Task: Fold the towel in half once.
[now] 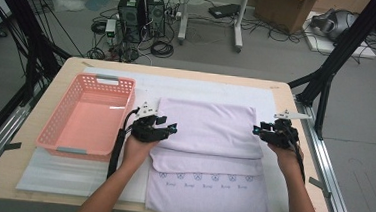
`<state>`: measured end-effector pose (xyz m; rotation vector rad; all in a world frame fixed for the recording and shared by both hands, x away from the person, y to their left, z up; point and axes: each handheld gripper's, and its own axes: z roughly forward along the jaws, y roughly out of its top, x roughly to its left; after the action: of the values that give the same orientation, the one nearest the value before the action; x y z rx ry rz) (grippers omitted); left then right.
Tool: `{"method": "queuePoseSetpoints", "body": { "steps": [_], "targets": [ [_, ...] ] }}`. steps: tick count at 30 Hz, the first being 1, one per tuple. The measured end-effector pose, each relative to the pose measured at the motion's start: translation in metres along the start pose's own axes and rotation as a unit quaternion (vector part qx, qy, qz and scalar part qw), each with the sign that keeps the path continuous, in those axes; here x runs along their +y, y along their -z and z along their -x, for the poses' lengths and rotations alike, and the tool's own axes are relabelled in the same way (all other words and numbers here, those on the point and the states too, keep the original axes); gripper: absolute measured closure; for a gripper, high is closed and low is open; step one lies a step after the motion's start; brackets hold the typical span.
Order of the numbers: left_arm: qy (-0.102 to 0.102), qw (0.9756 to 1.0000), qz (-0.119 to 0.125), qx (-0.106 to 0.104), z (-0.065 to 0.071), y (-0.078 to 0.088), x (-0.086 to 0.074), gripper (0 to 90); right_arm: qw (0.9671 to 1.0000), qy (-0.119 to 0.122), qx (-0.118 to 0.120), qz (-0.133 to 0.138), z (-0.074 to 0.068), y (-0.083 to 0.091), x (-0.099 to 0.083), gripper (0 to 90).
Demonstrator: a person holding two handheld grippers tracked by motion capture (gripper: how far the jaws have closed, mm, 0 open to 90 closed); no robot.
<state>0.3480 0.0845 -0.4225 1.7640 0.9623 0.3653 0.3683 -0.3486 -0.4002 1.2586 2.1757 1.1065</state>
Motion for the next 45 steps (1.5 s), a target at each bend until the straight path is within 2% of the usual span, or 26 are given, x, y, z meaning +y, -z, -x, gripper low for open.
{"method": "queuePoseSetpoints", "body": {
  "steps": [3,6,10,12,16,19,22,25,26,28,29,32,35,38,42,45],
  "targets": [
    [0.006,0.9999,0.006,-0.006,0.006,0.011,-0.012,46.2,0.9999,-0.002,0.002,0.016,-0.007,0.012,-0.01,59.3],
    [0.009,0.9999,0.009,-0.007,0.011,0.021,-0.023,47.1,0.9998,-0.001,0.001,0.019,-0.015,0.021,-0.023,59.9],
    [0.018,0.9998,0.004,-0.008,0.016,0.037,-0.04,47.1,0.9996,-0.002,0.0,0.027,-0.029,0.036,-0.047,60.8],
    [0.019,0.9998,0.003,-0.008,0.02,0.047,-0.048,47.2,0.9996,-0.006,0.001,0.027,-0.035,0.043,-0.057,61.5],
    [0.022,0.9996,-0.008,-0.014,0.029,0.063,-0.061,47.4,0.9999,0.001,-0.004,0.015,-0.046,0.055,-0.076,62.8],
    [0.025,0.9995,-0.01,-0.018,0.033,0.07,-0.068,47.5,0.9997,-0.009,-0.005,0.02,-0.052,0.061,-0.086,63.8],
    [0.029,0.9991,-0.018,-0.025,0.034,0.073,-0.073,48.7,0.9998,-0.005,-0.011,0.017,-0.058,0.062,-0.093,63.9],
    [0.036,0.9988,-0.024,-0.024,0.038,0.074,-0.075,49.5,0.9998,-0.001,-0.018,0.011,-0.063,0.062,-0.099,63.8],
    [0.037,0.9985,-0.033,-0.022,0.039,0.074,-0.076,51.4,0.9997,-0.003,-0.02,0.011,-0.063,0.062,-0.101,63.8],
    [0.036,0.997,-0.066,-0.02,0.04,0.07,-0.079,53.1,0.9997,-0.008,-0.021,0.008,-0.063,0.062,-0.104,65.2],
    [0.024,0.997,-0.071,-0.016,0.042,0.069,-0.079,53.5,0.9997,-0.007,-0.021,0.006,-0.063,0.062,-0.105,66.0],
    [0.009,0.997,-0.077,-0.006,0.045,0.067,-0.079,59.0,0.9998,-0.007,-0.017,0.003,-0.063,0.063,-0.106,70.2],
    [-0.004,0.9968,-0.078,0.019,0.049,0.066,-0.08,67.7,0.9999,-0.007,-0.012,-0.003,-0.063,0.061,-0.107,73.0],
    [-0.02,0.996,-0.078,0.039,0.053,0.065,-0.08,80.2,0.9998,-0.001,-0.014,-0.015,-0.064,0.056,-0.108,78.6],
    [-0.02,0.9961,-0.076,0.039,0.053,0.066,-0.08,85.6,0.9997,-0.001,-0.014,-0.019,-0.066,0.055,-0.107,85.7],
    [-0.007,0.9972,-0.069,0.029,0.053,0.07,-0.079,86.2,0.9998,0.003,-0.014,-0.016,-0.066,0.057,-0.108,86.9]
  ]
}}
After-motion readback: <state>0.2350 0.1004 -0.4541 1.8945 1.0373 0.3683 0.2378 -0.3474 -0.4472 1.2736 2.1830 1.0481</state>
